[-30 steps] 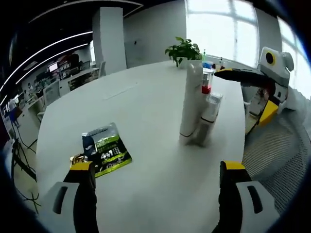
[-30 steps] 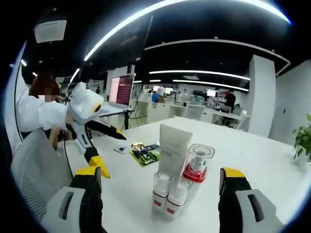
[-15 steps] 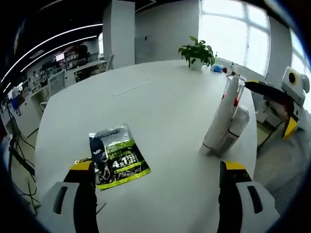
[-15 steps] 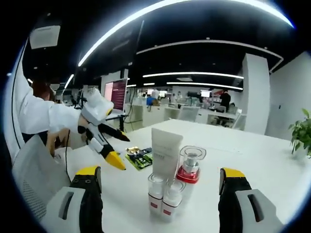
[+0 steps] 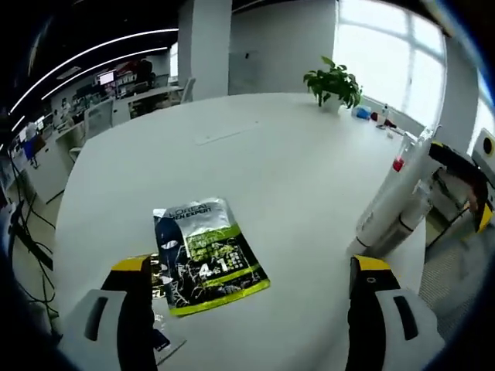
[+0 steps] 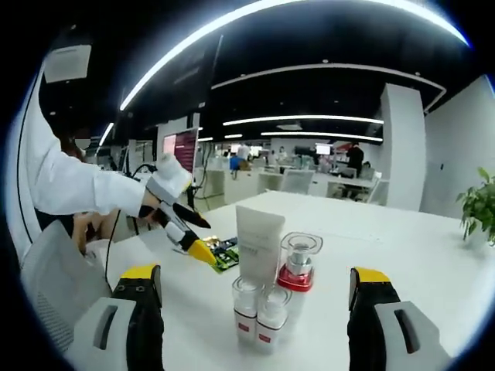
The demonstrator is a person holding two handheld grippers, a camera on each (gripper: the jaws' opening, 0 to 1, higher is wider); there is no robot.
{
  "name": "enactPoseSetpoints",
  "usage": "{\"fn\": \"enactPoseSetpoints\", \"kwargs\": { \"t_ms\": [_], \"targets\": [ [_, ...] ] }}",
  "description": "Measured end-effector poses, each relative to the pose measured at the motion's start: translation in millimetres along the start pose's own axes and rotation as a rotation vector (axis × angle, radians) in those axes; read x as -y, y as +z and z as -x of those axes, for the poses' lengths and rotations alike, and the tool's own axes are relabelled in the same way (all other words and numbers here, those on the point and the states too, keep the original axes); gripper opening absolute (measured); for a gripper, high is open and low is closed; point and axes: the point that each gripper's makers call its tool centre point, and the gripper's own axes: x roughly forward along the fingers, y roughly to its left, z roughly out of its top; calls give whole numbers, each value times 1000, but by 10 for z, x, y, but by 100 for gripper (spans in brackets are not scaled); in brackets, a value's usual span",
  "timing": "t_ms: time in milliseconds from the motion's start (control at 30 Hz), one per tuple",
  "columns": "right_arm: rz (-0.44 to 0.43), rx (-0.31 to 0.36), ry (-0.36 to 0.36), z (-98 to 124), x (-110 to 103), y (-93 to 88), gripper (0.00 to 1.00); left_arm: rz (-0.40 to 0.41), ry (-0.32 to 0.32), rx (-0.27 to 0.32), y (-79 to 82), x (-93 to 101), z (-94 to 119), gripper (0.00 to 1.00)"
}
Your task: Arrange the skincare products in the storage area until every visible bottle or jar stands upright without overlapping.
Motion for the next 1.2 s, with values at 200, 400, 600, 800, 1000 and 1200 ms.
{"fn": "enactPoseSetpoints", "kwargs": {
  "t_ms": [200, 400, 600, 800, 1000, 1200],
  "targets": [
    [-2, -5, -1, 0, 5, -12, 100, 82, -5, 5, -25, 49, -24, 98],
    [-7, -13, -3, -3, 16, -28, 100, 96, 0, -4, -36, -1, -85, 98],
    [-10, -15, -4, -7, 19, -32, 100, 130, 5, -16, -115, -77, -159, 97],
    [-12, -26, 2, -11, -2, -53, 100, 152, 12, -12, -140, -168, -257, 93],
    [-23, -29, -8, -9, 17, -63, 100, 164, 21, -19, -162, -259, -333, 92],
    [-24, -47, -5, -14, 5, -98, 100, 150, 16, -36, -187, -346, -417, 92]
  ]
}}
